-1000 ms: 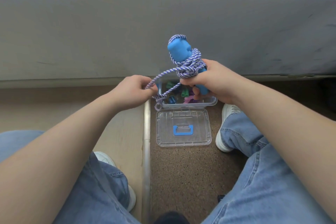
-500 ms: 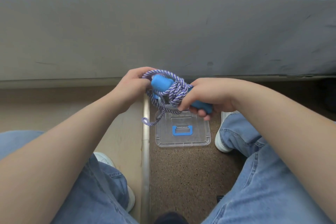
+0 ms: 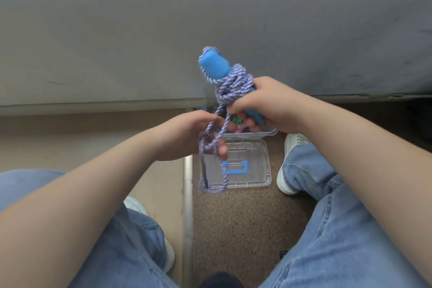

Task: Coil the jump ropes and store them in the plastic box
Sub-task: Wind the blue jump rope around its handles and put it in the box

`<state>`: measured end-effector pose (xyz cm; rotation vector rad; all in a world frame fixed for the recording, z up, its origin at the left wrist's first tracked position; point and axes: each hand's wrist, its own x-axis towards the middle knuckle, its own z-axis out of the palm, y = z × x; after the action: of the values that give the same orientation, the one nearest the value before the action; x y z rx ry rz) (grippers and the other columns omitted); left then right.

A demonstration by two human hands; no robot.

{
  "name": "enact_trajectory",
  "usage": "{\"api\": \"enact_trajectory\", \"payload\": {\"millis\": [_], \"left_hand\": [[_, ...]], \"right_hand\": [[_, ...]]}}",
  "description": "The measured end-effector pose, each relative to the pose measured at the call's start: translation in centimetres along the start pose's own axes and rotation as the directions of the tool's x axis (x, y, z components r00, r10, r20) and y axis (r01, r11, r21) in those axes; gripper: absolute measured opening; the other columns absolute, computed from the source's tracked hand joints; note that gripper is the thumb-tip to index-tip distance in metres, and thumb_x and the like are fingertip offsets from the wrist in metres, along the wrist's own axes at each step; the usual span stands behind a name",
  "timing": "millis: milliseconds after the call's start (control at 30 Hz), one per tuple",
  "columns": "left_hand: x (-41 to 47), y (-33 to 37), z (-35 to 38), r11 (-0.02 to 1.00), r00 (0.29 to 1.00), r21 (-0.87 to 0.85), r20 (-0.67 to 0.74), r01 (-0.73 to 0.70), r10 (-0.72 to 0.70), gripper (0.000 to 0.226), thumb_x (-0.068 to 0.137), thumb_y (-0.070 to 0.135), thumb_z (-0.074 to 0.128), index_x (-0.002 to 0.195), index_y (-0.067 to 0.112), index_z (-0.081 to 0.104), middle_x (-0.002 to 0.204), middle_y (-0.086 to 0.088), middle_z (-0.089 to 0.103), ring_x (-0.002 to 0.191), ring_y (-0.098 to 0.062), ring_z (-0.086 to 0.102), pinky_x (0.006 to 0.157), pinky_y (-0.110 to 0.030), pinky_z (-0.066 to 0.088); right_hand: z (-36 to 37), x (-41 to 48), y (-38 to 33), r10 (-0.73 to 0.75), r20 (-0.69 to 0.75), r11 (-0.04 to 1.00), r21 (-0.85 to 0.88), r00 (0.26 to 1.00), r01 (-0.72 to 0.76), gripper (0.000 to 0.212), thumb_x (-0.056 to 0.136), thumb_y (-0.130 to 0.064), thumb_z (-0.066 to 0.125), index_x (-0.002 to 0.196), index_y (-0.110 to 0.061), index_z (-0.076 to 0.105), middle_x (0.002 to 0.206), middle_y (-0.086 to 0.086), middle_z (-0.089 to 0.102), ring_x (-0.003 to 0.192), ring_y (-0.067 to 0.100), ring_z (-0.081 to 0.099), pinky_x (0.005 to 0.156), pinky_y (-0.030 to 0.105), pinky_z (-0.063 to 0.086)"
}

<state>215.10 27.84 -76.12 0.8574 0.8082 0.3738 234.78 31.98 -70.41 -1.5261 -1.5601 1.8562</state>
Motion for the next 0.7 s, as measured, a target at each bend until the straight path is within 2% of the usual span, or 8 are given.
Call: {"api": "enact_trajectory", "payload": {"millis": [100, 167, 233, 367, 433, 500, 600, 700], "left_hand": [[-0.1, 0.0, 0.0, 0.996, 0.997, 0.062, -0.050, 0.065, -0.062, 0.025, 0.091, 0.039, 0.059, 0.109, 0.023, 0.066, 0.065, 0.004, 0.026, 0.049, -0.011, 0.028, 0.071, -0.037, 0.056], [-0.2, 0.2, 0.2, 0.974, 0.988, 0.208, -0.145, 0.087, -0.057, 0.019, 0.097, 0.038, 0.056, 0.105, 0.023, 0.063, 0.067, 0.003, 0.021, 0.050, -0.010, 0.018, 0.045, -0.021, 0.034], [-0.1, 0.5, 0.1, 0.909, 0.975, 0.409, -0.223, 0.072, 0.023, 0.019, 0.102, 0.035, 0.054, 0.100, 0.018, 0.061, 0.063, 0.004, 0.030, 0.048, -0.011, 0.024, 0.045, -0.022, 0.022], [-0.4, 0.4, -0.5, 0.248, 0.931, 0.969, -0.087, -0.004, 0.356, 0.038, 0.097, 0.050, 0.051, 0.074, 0.020, 0.052, 0.057, 0.004, 0.050, 0.052, -0.013, 0.044, 0.052, -0.033, 0.035], [-0.5, 0.5, -0.8, 0.109, 0.879, 0.993, -0.007, -0.051, 0.477, 0.049, 0.094, 0.058, 0.044, 0.066, 0.017, 0.045, 0.053, 0.000, 0.044, 0.051, -0.017, 0.041, 0.051, -0.038, 0.035], [-0.4, 0.9, -0.9, 0.007, 0.825, 0.999, 0.025, -0.035, 0.565, 0.057, 0.091, 0.063, 0.042, 0.061, 0.016, 0.048, 0.052, 0.000, 0.043, 0.051, -0.020, 0.041, 0.049, -0.039, 0.036], [-0.3, 1.0, -1.3, 0.000, 0.777, 0.997, 0.058, -0.074, 0.627, 0.057, 0.089, 0.063, 0.048, 0.056, 0.017, 0.052, 0.050, 0.001, 0.043, 0.050, -0.019, 0.041, 0.048, -0.035, 0.038], [-0.2, 0.4, -1.5, 0.204, 0.820, 0.975, -0.043, -0.091, 0.570, 0.059, 0.090, 0.059, 0.049, 0.054, 0.013, 0.043, 0.045, 0.000, 0.034, 0.047, -0.013, 0.029, 0.049, -0.033, 0.032]], "right_hand": [[-1.0, 0.9, 0.6, 0.031, -0.157, 0.999, 0.041, 0.987, -0.025, 0.019, 0.082, 0.000, 0.066, 0.073, -0.013, 0.055, 0.060, 0.008, 0.050, 0.050, 0.019, 0.045, 0.050, 0.027, 0.041], [-1.3, 1.3, 1.2, 0.032, -0.261, 0.999, -0.014, 0.965, -0.037, 0.016, 0.078, -0.001, 0.063, 0.073, -0.013, 0.055, 0.062, 0.010, 0.052, 0.050, 0.020, 0.046, 0.055, 0.033, 0.046], [-1.5, 1.8, 1.7, -0.002, -0.356, 0.987, -0.152, 0.934, -0.056, 0.007, 0.073, -0.009, 0.065, 0.075, -0.011, 0.059, 0.064, 0.013, 0.059, 0.050, 0.023, 0.052, 0.053, 0.032, 0.048], [-1.2, 2.8, 3.6, -0.053, -0.322, 0.627, -0.748, 0.945, -0.219, 0.023, 0.077, -0.035, 0.067, 0.082, -0.013, 0.063, 0.071, 0.005, 0.066, 0.057, 0.019, 0.058, 0.049, 0.026, 0.042], [-0.2, 2.7, 4.3, 0.043, -0.193, 0.483, -0.855, 0.980, -0.190, 0.033, 0.077, -0.044, 0.065, 0.084, -0.012, 0.066, 0.072, 0.007, 0.070, 0.056, 0.023, 0.064, 0.047, 0.023, 0.042], [1.2, 1.9, 4.4, 0.165, -0.015, 0.477, -0.874, 0.986, -0.094, 0.028, 0.078, -0.036, 0.067, 0.090, -0.010, 0.066, 0.070, 0.008, 0.071, 0.051, 0.022, 0.064, 0.043, 0.023, 0.046], [3.7, 0.4, 3.8, 0.205, 0.283, 0.497, -0.855, 0.937, 0.149, 0.023, 0.078, -0.028, 0.072, 0.094, -0.017, 0.058, 0.073, 0.007, 0.069, 0.051, 0.021, 0.065, 0.048, 0.031, 0.058], [5.1, 0.0, 3.7, 0.083, 0.444, 0.445, -0.818, 0.892, 0.365, 0.024, 0.074, -0.035, 0.074, 0.081, -0.018, 0.059, 0.071, 0.006, 0.067, 0.062, 0.025, 0.066, 0.055, 0.043, 0.058]]}}
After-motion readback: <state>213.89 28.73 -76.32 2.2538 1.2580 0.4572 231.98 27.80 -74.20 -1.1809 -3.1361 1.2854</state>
